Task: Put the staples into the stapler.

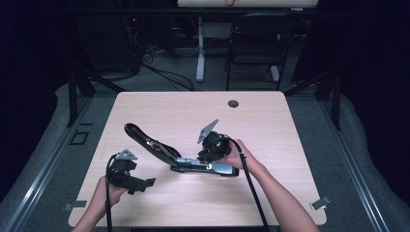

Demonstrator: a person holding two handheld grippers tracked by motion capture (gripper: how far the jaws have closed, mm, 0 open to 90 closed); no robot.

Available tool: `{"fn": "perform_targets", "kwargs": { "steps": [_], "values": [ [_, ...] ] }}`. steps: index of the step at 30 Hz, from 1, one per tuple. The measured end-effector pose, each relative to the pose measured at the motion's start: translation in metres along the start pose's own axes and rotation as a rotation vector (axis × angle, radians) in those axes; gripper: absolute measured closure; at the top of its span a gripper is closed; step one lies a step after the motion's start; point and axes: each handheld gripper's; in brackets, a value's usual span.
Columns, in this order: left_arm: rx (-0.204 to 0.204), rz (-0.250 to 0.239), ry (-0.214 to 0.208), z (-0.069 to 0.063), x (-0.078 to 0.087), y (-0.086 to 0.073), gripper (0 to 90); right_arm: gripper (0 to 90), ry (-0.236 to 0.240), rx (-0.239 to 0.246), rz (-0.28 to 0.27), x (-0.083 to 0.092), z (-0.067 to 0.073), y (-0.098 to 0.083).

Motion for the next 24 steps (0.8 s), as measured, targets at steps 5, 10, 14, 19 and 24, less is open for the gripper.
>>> {"fn": "perform_targets", "kwargs": {
  "steps": [5, 10, 14, 19, 24],
  "values": [
    [0.0, 0.0, 0.004, 0.0004, 0.0014, -0.0011, 0.0, 77.7, 0.013, 0.014, 0.009, -0.003, 0.0001, 0.0007],
    [0.006, 0.0, 0.008, 0.0008, 0.003, -0.0024, 0.0, 77.7, 0.016, 0.017, 0.016, -0.0047, -0.0007, 0.0003],
    [0.007, 0.002, 0.012, 0.0011, 0.0039, -0.0034, 0.0, 77.7, 0.022, 0.026, 0.027, -0.0065, -0.0021, -0.0007],
    [0.008, 0.003, 0.014, 0.0014, 0.0048, -0.0044, 0.0, 77.7, 0.035, 0.026, 0.022, -0.0075, -0.0037, -0.0018],
    [0.01, 0.005, 0.015, 0.0013, 0.0053, -0.0053, 0.0, 77.7, 0.039, 0.044, 0.031, -0.0083, -0.0045, -0.0015]
  ]
}}
Point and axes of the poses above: each handheld gripper's, and its own axes: x roughly backward along the jaws, y roughly out of its top, z roughly to its left, and after that the axes turned 9 degrees about -z, right-handed
